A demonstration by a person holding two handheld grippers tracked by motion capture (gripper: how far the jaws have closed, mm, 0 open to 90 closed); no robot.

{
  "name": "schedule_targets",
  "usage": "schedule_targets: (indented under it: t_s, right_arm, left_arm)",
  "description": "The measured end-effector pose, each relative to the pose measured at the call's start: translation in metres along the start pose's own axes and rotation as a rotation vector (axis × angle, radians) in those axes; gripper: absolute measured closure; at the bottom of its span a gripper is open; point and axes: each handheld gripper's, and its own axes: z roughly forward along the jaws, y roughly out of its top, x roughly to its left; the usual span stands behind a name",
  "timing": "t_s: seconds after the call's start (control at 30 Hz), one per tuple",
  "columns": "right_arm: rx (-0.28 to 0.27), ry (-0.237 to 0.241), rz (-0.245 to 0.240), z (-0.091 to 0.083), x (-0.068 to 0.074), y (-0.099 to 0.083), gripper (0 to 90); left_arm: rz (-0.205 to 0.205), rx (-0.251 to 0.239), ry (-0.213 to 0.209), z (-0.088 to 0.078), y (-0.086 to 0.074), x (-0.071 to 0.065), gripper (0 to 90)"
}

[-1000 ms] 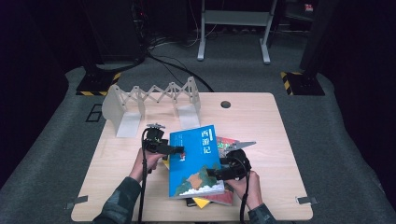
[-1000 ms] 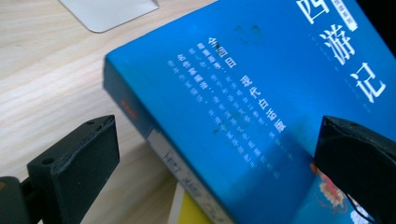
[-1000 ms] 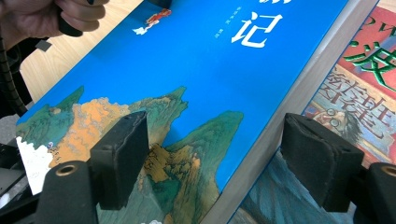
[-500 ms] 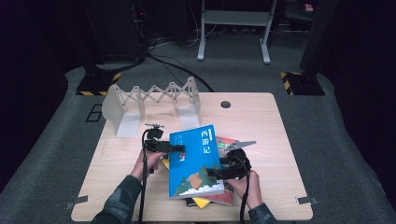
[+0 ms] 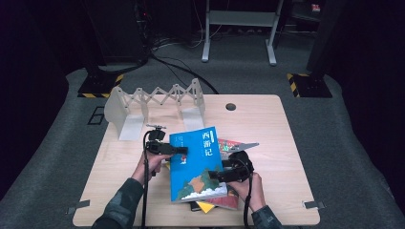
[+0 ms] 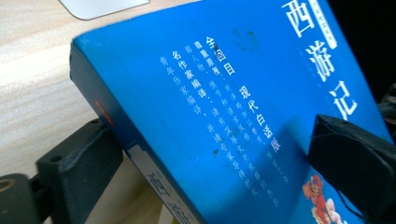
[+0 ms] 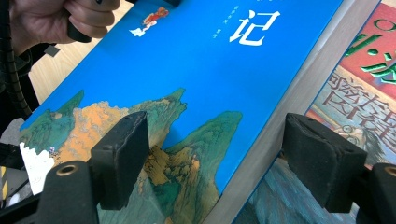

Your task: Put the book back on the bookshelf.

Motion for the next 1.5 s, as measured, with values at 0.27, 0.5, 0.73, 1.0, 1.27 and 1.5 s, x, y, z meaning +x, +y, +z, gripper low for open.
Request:
schedule_targets:
  t_s: [0.27, 0.5, 0.73, 1.0, 1.27, 1.5]
  right_arm:
    - [-0.010, 0.016, 0.004, 0.003, -0.001, 0.001, 23.3]
    - [-0.006, 0.034, 0.013, 0.007, -0.001, 0.004, 23.7]
    - [-0.018, 0.077, 0.021, 0.012, -0.004, 0.006, 24.3]
    - [-0.019, 0.059, 0.014, 0.016, -0.001, 0.008, 23.3]
    - [0.008, 0.059, 0.030, 0.022, -0.004, 0.015, 17.3]
    - [-0.008, 0.064, 0.021, 0.022, -0.004, 0.012, 17.2]
  left_arm:
    - [0.068, -0.036, 0.016, -0.021, 0.009, -0.014, 11.7]
    - [0.130, -0.069, 0.009, -0.046, 0.021, -0.039, 16.7]
    - [0.240, -0.025, 0.086, -0.046, 0.031, -0.066, 24.1]
    - [0.364, 0.076, 0.309, -0.035, 0.034, -0.084, 28.0]
    - [0.453, 0.137, 0.422, -0.024, 0.033, -0.097, 27.9]
    - [0.299, 0.121, 0.229, -0.025, 0.039, -0.078, 24.8]
